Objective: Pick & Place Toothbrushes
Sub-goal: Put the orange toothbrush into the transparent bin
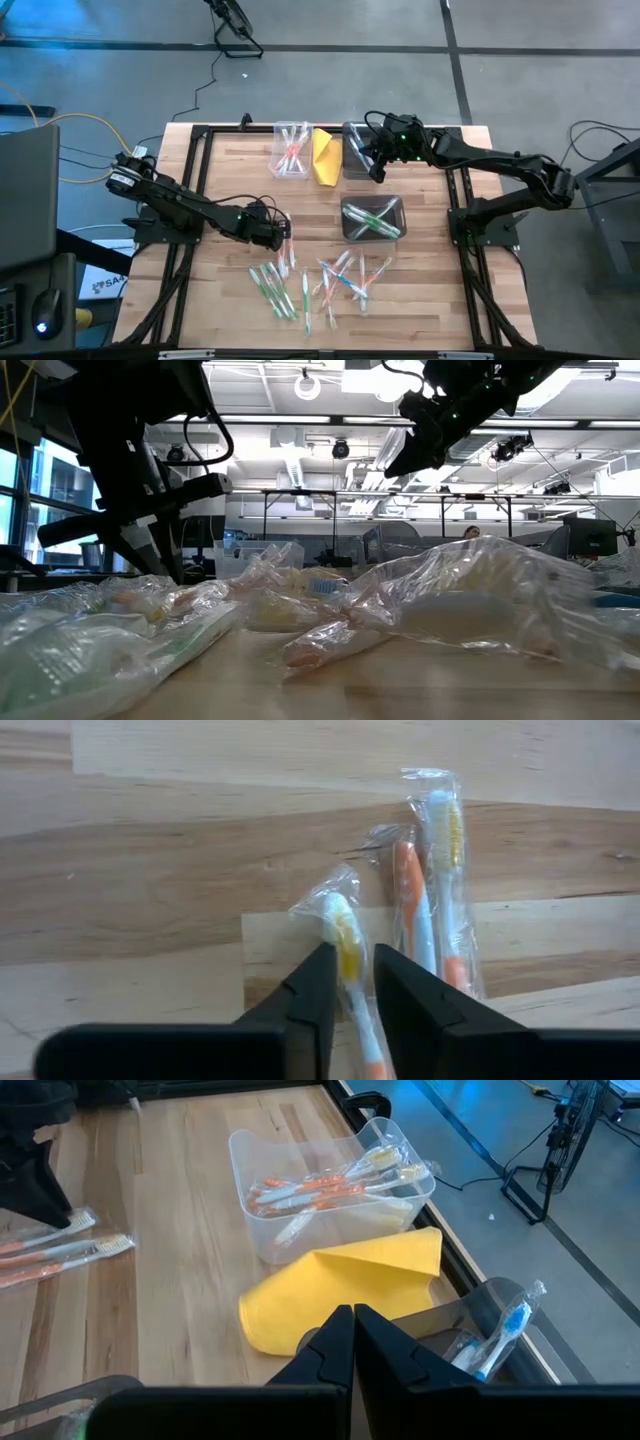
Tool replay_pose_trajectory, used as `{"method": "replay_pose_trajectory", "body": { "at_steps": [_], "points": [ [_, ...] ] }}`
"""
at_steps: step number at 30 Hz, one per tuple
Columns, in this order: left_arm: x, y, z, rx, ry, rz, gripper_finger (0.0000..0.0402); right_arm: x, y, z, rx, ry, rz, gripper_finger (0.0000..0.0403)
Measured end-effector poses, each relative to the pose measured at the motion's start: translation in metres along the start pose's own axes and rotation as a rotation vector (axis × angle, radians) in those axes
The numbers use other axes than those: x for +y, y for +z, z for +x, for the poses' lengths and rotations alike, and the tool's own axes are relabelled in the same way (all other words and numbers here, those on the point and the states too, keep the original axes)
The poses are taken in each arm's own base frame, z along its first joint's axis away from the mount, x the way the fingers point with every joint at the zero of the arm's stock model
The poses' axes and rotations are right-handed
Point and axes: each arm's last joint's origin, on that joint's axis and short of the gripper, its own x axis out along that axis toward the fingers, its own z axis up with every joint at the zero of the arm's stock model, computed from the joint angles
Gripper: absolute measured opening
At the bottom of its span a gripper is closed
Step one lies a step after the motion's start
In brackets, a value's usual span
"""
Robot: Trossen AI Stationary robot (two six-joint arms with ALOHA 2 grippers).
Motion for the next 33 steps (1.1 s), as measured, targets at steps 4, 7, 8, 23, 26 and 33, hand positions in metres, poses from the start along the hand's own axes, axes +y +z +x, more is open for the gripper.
{"method": "replay_pose_trajectory", "body": {
  "at_steps": [4, 7, 8, 23, 26, 33],
  "points": [
    [-0.0004, -0.0001, 0.0, 0.0, -0.004, -0.001, 0.004, 0.0, -0.0001, 0.0, 0.0, 0.0, 0.0, 0.0005],
    [-0.0007, -0.0001, 0.0, 0.0, -0.007, -0.003, 0.0028, 0.0, -0.0001, 0.0, 0.0, 0.0, 0.0, 0.0005],
    [-0.0007, -0.0001, 0.0, 0.0, -0.007, -0.003, 0.0025, 0.0, -0.0001, 0.0, 0.0, 0.0, 0.0, 0.0005],
    [-0.0008, -0.0001, 0.0, -0.001, -0.008, -0.003, 0.0001, 0.0, -0.0001, 0.0, 0.001, 0.0, 0.0, 0.0005],
    [-0.0009, -0.0001, 0.0, -0.001, -0.009, -0.003, 0.0001, 0.0, 0.0, -0.0001, 0.0, 0.0, 0.0, 0.0005],
    [-0.0009, -0.0001, 0.0, 0.0, -0.01, -0.004, 0.0, 0.0, -0.0001, 0.0, 0.001, 0.0, 0.0, 0.0005]
  ]
}}
